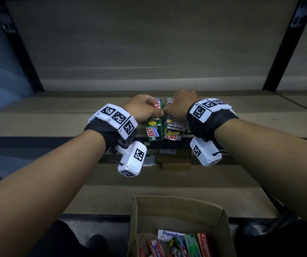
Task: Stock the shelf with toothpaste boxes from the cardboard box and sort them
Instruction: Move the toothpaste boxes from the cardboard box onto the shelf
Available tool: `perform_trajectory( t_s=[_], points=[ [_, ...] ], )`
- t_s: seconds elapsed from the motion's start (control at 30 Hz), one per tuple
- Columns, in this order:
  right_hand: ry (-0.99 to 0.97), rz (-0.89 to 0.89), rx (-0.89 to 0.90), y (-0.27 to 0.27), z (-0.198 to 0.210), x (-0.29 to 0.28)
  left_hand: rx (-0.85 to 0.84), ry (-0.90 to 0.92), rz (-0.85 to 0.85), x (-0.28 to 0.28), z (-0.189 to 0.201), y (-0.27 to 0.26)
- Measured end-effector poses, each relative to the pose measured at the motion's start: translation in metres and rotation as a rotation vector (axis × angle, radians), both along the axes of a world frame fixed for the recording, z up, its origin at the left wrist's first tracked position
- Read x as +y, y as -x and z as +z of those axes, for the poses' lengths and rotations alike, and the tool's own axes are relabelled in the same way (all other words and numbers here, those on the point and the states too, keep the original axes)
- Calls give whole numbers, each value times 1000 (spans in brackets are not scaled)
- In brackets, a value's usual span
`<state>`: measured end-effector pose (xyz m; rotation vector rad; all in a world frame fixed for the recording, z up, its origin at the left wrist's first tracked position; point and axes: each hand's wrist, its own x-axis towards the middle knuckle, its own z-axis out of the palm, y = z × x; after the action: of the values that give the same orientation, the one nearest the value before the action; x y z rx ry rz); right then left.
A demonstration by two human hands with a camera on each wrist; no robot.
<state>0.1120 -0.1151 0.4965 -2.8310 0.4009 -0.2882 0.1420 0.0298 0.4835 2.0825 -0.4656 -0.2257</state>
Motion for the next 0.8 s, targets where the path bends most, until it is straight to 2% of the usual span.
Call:
perform_trajectory(
  t_s=[0.27,0.47,0.57,0.63,0.73,0.8],
  points=[
    [-20,107,43,21,5,-9,53,20,-34,4,-3,8],
    [-9,187,100,42,7,-9,11,-19,-38,2,-4,22],
    [29,219,131,54,11,-5,-9,-88,-54,2,-2,29],
    [76,253,188,58,12,-4,-42,-198,-72,4,-1,33],
    [64,290,236,60,9,-4,-215,-440,-102,7,-1,37],
    [54,289,225,59,7,-6,-273,-502,-108,8,-3,38]
  ],
)
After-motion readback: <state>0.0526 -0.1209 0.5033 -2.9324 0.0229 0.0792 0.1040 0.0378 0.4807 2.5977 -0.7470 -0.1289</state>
